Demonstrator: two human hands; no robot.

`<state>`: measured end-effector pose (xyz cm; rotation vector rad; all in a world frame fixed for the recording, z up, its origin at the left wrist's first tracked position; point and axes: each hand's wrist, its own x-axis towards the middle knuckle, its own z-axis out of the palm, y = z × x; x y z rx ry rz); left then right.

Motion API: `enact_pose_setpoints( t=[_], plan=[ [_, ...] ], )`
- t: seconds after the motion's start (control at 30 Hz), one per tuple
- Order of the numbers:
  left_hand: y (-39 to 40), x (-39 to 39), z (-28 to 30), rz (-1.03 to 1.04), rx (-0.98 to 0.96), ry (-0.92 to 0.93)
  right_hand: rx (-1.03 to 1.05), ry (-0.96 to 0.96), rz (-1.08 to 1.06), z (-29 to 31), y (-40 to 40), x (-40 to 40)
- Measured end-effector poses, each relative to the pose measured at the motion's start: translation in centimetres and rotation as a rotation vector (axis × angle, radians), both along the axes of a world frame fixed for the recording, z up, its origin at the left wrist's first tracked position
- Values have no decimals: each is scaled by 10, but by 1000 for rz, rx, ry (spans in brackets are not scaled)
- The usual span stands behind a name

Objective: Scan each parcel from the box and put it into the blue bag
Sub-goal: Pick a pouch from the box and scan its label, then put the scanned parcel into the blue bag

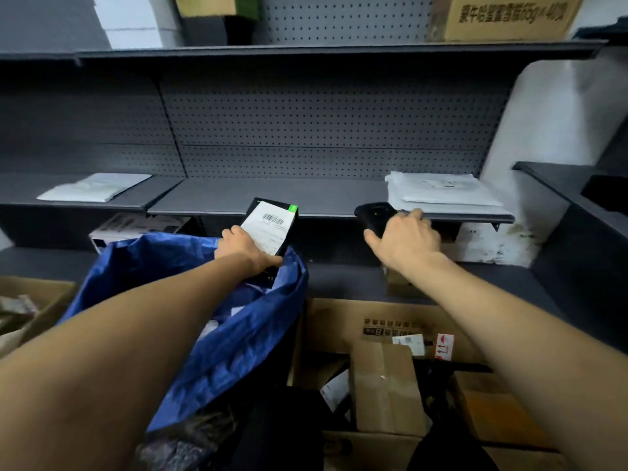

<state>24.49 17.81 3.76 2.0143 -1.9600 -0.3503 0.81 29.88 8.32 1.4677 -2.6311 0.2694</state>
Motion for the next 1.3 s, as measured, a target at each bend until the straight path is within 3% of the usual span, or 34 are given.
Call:
enact_pose_setpoints(
  t=[0.3,0.53,1.3],
  plan=[
    [-11,140,6,125,34,-37,-44,-22,191,16,-62,105],
    [-6,205,-8,226,72,-8,-51,-26,325,12,-93,182],
    [-41,206,-95,309,339,-41,32,-22,437,-46,-146,237]
  ],
)
